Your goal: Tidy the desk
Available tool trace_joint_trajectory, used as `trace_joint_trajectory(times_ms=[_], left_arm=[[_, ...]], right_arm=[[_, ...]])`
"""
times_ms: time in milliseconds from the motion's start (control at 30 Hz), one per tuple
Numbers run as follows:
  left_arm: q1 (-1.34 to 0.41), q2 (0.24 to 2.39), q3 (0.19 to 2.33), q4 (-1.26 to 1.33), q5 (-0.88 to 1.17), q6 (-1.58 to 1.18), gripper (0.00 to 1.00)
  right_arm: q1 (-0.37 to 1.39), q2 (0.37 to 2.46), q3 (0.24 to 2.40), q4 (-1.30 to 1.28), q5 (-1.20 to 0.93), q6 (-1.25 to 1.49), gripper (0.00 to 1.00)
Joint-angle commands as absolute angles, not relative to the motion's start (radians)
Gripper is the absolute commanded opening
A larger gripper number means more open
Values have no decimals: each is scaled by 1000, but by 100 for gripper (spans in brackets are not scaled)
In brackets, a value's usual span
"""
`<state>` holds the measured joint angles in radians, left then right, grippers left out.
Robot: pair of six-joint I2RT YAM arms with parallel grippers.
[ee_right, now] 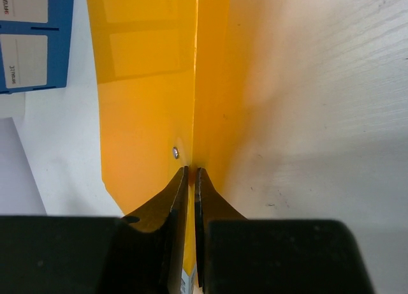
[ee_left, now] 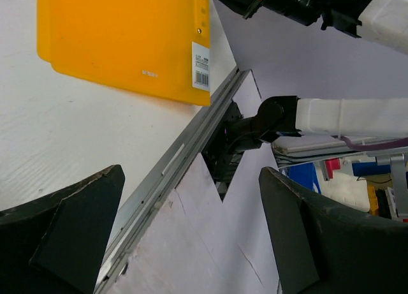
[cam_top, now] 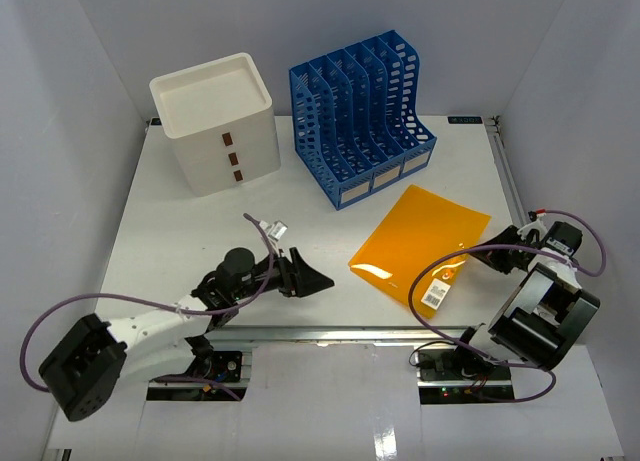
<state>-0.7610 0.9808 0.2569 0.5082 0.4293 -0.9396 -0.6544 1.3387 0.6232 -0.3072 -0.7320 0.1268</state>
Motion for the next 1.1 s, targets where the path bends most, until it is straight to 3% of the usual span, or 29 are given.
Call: trace_joint_trajectory(times_ms=[0, 200, 500, 1067], left_arm=[[-882, 1183, 409, 607, 238, -928, 98], [-1039, 1400, 557, 559, 145, -900, 98], [-1200, 1601, 540, 773, -138, -1234, 98], [-1295, 1956, 648, 1014, -334, -1710, 98]], right_arm=[[-664, 1319, 678, -344, -812, 128, 8], [-667, 1319, 689, -351, -830, 143, 8], [-668, 1328, 691, -369, -858, 152, 8], [-669, 1325, 696, -405, -884, 167, 8]])
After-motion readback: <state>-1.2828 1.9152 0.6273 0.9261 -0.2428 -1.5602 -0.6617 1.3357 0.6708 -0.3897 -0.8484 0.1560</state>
